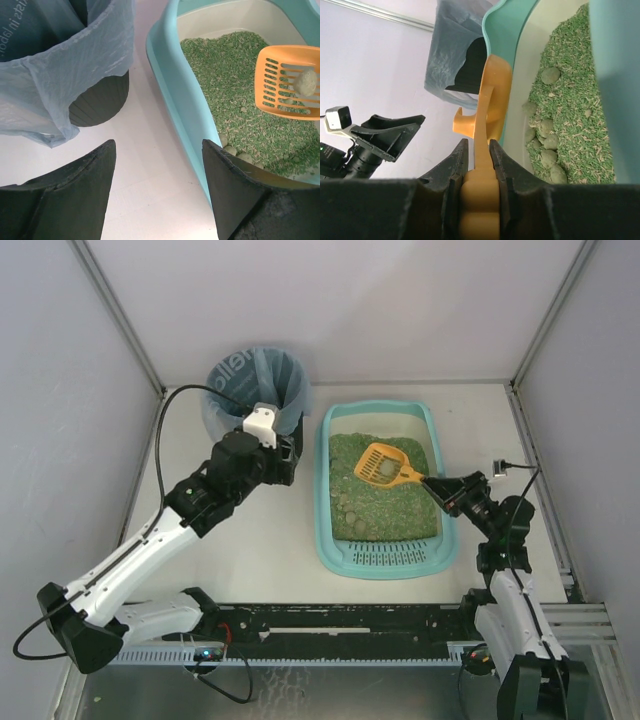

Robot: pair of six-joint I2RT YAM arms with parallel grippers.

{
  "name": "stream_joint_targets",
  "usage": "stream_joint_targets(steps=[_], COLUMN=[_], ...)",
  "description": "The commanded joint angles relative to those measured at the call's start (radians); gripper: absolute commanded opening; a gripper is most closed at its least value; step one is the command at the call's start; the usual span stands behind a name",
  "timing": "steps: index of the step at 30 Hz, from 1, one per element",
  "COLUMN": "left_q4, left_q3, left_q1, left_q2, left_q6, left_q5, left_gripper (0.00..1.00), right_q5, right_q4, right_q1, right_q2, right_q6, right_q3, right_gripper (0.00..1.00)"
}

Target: Clean the litter box

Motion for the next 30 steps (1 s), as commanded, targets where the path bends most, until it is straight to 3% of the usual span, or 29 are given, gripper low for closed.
stream_joint_targets(steps=[1,5,13,19,30], left_q4=[0.054,0.067,0.091,0.106,0.112], left_q3=[0.035,0.031,-0.002,-0.02,-0.025], left_q1=[0.078,0.189,0.347,0.36,0.361], left_q2=[-0.037,-0.053,-0.151,-0.178,-0.18], left_q6=[-0.045,-0.1,-0.112,-0.114,-0.123], left_q5=[0.053,0.132,0.065,0.041,0.049], left_gripper=[0.74,0.74,0.74,0.75,0.75], right_q5=[0.086,0.153,0.279,0.36,0.419], right_q4=[-0.076,-0.093,-0.052,-0.032,-0.135], right_q1=[0.036,0.056,0.181,0.312,0.54], right_q2=[-0.043,-0.036,0.12,0.285,0.626], right_q6=[-0.072,-0.06,-0.028,-0.024,-0.166], right_q3=[0.116,0.159,0.326,0.503,0.962], right_gripper=[0.0,0.0,0.0,0.0,0.0])
